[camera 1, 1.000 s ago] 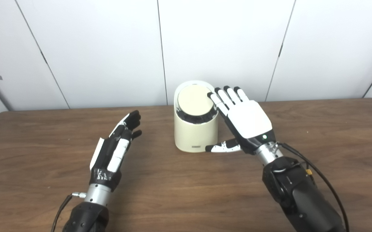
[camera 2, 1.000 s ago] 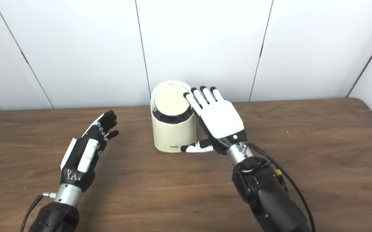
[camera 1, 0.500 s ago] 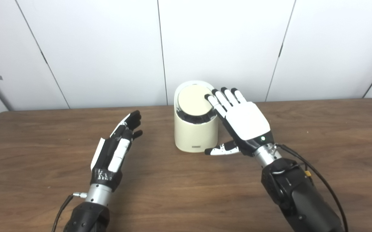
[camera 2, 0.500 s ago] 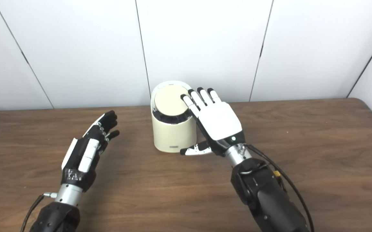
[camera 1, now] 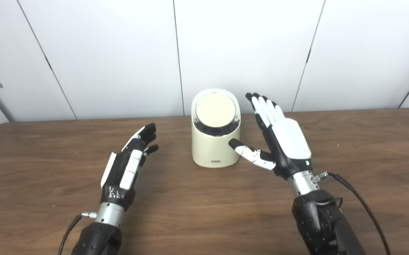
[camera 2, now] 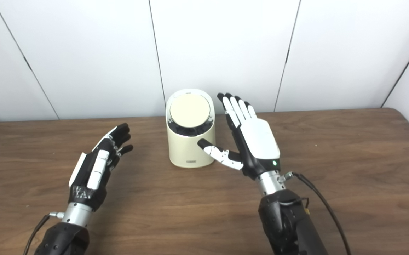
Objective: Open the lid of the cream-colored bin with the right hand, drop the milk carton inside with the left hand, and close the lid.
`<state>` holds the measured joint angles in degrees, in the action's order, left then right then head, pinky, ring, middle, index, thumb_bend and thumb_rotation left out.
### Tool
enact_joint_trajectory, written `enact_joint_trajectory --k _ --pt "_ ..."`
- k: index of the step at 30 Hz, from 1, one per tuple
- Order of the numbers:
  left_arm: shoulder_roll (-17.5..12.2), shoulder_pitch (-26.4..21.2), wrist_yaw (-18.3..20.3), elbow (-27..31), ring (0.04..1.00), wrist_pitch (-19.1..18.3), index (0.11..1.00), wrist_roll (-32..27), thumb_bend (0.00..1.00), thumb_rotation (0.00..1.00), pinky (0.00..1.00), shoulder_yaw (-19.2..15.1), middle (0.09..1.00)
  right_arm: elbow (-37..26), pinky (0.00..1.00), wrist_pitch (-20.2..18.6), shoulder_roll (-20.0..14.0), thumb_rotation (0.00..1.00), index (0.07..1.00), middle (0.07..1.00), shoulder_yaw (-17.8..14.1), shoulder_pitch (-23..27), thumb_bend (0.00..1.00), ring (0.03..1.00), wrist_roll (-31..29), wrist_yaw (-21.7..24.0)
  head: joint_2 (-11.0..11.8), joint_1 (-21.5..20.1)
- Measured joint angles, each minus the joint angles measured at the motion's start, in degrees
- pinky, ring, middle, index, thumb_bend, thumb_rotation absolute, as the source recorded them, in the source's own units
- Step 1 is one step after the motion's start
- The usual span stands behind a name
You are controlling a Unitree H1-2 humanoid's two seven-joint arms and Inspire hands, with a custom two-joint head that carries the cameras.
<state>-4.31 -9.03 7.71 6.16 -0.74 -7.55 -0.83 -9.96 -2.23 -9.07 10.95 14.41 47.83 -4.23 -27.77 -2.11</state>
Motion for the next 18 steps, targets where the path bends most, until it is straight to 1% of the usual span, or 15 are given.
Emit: enact_joint_trajectory --k 1,2,5,6,8,10,13,16,18 --pt "0.2 0.0 0.0 0.0 0.901 0.0 0.882 0.0 0.32 0.82 0.84 0.0 0.896 0.3 0.87 2.2 0.5 0.98 0.933 0.959 -1.6 -0.4 0.22 0.954 -4.4 -0.7 -0.2 0.2" --pt "0.4 0.1 0.0 0.0 0.896 0.0 0.879 0.0 0.27 0.81 0.83 -0.1 0.892 0.6 0.86 3.9 1.1 0.97 0.92 0.944 -3.1 -1.2 0.18 0.94 -8.2 -1.7 -0.3 0.3" --pt "0.8 0.7 -0.1 0.1 0.892 0.1 0.878 -0.2 0.23 0.79 0.83 -0.6 0.891 3.0 0.86 9.9 4.1 0.95 0.912 0.927 -7.1 -4.7 0.16 0.925 -20.1 -4.8 -0.5 0.4" --pt "0.8 1.1 -0.1 0.4 0.893 0.1 0.879 -0.2 0.22 0.79 0.83 -0.7 0.892 3.7 0.85 11.4 5.0 0.96 0.909 0.922 -8.0 -6.6 0.16 0.919 -22.8 -5.6 -0.6 0.4" --pt "0.7 1.9 -0.1 1.4 0.895 0.1 0.883 -0.2 0.23 0.78 0.83 -1.1 0.894 4.5 0.85 12.2 5.3 0.99 0.901 0.914 -8.5 -9.6 0.17 0.911 -25.4 -6.0 -1.0 0.4" --pt "0.5 2.3 -0.1 2.0 0.897 0.1 0.887 -0.2 0.24 0.79 0.83 -1.1 0.897 4.6 0.84 12.4 5.4 0.98 0.899 0.913 -9.1 -11.4 0.17 0.907 -27.4 -6.2 -1.2 0.4" --pt "0.3 3.0 0.0 2.0 0.897 0.1 0.895 -0.2 0.24 0.77 0.83 -1.1 0.896 4.1 0.86 12.4 6.1 0.98 0.91 0.935 -9.3 -11.9 0.22 0.921 -29.5 -6.3 -1.5 0.5" --pt "0.4 3.5 0.0 2.0 0.901 0.1 0.904 -0.2 0.21 0.77 0.83 -1.1 0.898 3.5 0.84 12.3 6.9 0.95 0.897 0.921 -9.1 -12.5 0.21 0.905 -30.1 -6.2 -2.2 0.8" --pt "0.4 4.2 -0.1 2.0 0.897 0.1 0.9 -0.1 0.21 0.76 0.84 -1.2 0.891 3.5 0.84 12.3 7.3 0.96 0.89 0.913 -8.7 -13.5 0.2 0.903 -30.0 -6.2 -2.5 0.9"
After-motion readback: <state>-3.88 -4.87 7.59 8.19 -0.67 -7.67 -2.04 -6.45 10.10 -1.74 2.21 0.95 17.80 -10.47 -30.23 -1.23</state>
